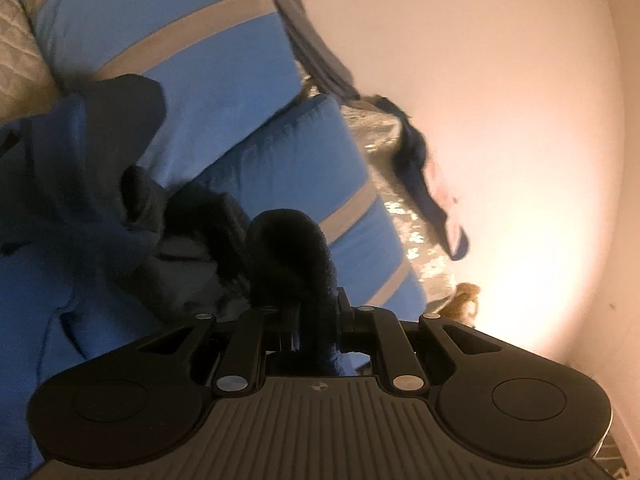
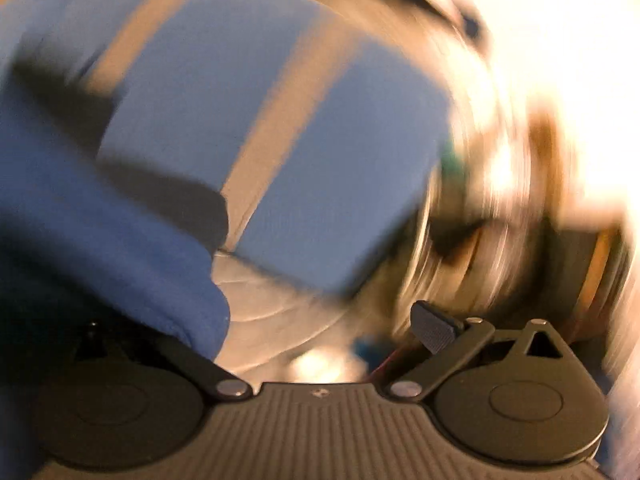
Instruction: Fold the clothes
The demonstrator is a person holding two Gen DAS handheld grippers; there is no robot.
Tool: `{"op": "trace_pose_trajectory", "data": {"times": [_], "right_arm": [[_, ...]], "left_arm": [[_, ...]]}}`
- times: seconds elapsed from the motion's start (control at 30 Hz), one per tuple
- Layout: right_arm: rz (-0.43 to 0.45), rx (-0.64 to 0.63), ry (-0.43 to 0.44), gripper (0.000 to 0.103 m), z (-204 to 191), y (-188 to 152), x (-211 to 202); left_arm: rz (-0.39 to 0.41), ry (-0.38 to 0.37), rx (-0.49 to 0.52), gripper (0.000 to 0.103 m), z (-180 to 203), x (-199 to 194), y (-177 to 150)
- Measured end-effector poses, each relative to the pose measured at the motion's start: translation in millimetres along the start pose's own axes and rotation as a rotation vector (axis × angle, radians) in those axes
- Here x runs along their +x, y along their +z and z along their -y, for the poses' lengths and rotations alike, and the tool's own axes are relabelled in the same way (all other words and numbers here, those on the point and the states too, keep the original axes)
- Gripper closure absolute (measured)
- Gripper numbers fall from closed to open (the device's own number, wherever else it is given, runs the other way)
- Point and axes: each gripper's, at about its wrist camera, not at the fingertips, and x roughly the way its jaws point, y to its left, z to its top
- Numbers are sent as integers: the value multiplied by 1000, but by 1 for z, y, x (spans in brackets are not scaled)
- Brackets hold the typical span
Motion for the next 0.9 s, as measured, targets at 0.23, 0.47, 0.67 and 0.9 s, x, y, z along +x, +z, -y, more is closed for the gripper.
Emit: {"op": "trace_pose_trajectory", "data": {"times": [0.23, 0.47, 0.67, 0.9], "right_arm": [[-103, 242, 141, 0, 4, -8, 15], [-200, 573, 369, 0, 26, -27, 31], [-338, 715, 548, 0, 31, -41, 56], [-125, 236, 272, 0, 12, -18, 31]], "left_arm": [[-15, 78, -2, 89, -8, 8, 0], [68, 139, 75, 89, -1, 1, 7], [115, 184, 130, 89, 1, -4, 11], [54, 195, 139, 88, -4, 4, 9]]}}
